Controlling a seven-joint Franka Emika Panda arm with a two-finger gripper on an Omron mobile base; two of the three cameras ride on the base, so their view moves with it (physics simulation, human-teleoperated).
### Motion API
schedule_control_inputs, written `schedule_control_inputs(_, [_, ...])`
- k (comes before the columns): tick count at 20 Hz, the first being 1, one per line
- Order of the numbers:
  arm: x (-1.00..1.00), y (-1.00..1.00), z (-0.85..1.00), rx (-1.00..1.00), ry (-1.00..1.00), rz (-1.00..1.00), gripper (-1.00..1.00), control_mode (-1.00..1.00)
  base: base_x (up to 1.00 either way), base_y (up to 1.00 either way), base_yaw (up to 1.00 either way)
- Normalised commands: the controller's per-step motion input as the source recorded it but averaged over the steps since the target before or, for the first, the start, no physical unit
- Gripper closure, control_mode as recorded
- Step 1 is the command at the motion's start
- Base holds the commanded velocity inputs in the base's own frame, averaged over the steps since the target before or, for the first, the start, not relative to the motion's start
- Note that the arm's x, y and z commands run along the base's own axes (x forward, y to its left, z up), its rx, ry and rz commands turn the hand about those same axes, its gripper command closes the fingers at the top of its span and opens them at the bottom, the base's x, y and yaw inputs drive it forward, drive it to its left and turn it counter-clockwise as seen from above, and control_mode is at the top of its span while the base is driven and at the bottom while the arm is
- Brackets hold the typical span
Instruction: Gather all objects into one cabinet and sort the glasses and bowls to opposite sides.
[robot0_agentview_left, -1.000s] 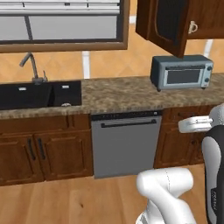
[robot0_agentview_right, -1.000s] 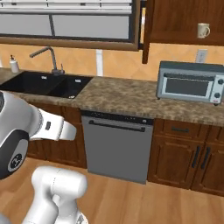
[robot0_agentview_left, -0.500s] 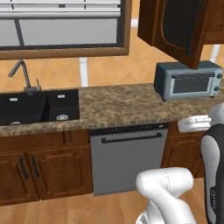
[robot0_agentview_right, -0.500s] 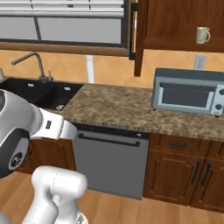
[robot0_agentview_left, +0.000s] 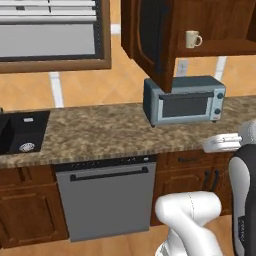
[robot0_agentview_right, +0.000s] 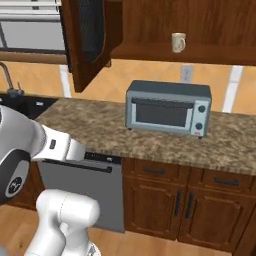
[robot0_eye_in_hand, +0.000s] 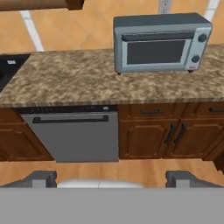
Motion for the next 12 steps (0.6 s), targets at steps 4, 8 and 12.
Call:
schedule_control_inputs(4, [0.0,0.0,0.0,0.0,0.0,0.0,-1.0,1.0,0.82,-1.0,0.0])
schedule_control_inputs(8, [0.0,0.0,0.0,0.0,0.0,0.0,-1.0,1.0,0.68,-0.49,-0.05])
schedule_control_inputs(12, [0.0,0.0,0.0,0.0,0.0,0.0,-1.0,1.0,0.97,-0.19,-0.11])
